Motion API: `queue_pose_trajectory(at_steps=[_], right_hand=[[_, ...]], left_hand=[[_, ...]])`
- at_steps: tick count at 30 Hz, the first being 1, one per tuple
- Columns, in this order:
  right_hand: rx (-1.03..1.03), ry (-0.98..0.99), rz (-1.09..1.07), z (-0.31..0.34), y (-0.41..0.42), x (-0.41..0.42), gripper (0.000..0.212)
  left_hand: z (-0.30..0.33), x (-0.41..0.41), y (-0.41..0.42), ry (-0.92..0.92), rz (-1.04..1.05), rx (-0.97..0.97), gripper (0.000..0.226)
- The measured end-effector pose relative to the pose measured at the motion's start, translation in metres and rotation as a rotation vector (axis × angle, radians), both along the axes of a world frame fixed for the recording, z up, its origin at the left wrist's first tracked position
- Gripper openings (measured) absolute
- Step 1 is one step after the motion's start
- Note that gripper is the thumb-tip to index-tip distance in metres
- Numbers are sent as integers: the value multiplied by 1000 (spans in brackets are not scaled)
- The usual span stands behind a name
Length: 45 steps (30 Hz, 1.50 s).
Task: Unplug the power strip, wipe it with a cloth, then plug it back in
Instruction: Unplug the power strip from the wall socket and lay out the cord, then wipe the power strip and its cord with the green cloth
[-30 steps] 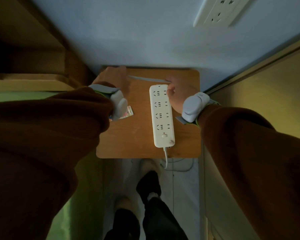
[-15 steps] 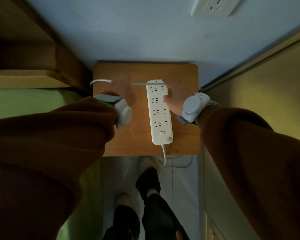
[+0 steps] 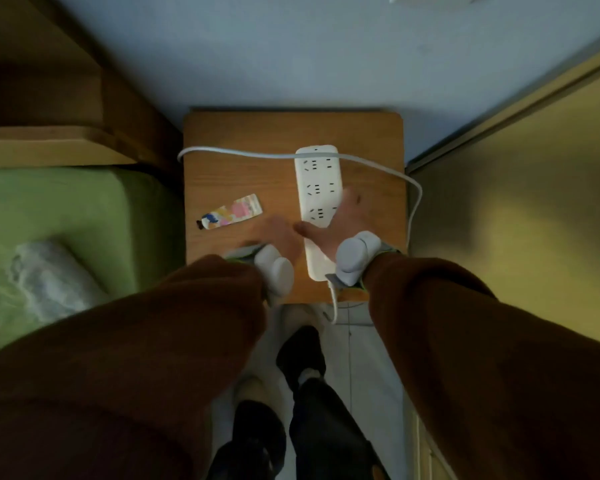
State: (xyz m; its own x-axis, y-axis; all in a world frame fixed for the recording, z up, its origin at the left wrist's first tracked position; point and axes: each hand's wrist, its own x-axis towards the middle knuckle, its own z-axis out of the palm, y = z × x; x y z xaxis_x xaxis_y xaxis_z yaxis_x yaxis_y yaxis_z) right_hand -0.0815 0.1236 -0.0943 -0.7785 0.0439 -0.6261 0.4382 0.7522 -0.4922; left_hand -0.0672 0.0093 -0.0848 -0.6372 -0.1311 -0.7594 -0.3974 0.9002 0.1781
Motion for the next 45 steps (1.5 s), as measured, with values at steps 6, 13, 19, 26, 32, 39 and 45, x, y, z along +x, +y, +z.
queue_pose_trajectory(at_steps=[6, 13, 19, 26, 32, 39, 45], right_hand=[[155, 54, 58, -8, -7, 8, 84], [237, 47, 83, -15, -9, 36, 77], [274, 52, 91, -17, -10, 46, 78], [362, 309, 189, 2, -32, 67, 72], [298, 313, 324, 23, -103, 122, 55], [55, 248, 520, 21, -221, 207, 52], [-79, 255, 457, 6, -276, 227, 50]], left_hand=[[-24, 44, 10, -90, 311, 333, 44], [-33, 79, 20, 69, 345, 277, 41], [-33, 86, 17, 19, 275, 320, 51], [-9, 94, -9, 115, 392, 277, 40], [11, 150, -84, 68, 567, 311, 51], [12, 251, -202, 146, 818, 185, 42], [-13, 262, -266, 253, 1001, 213, 46]])
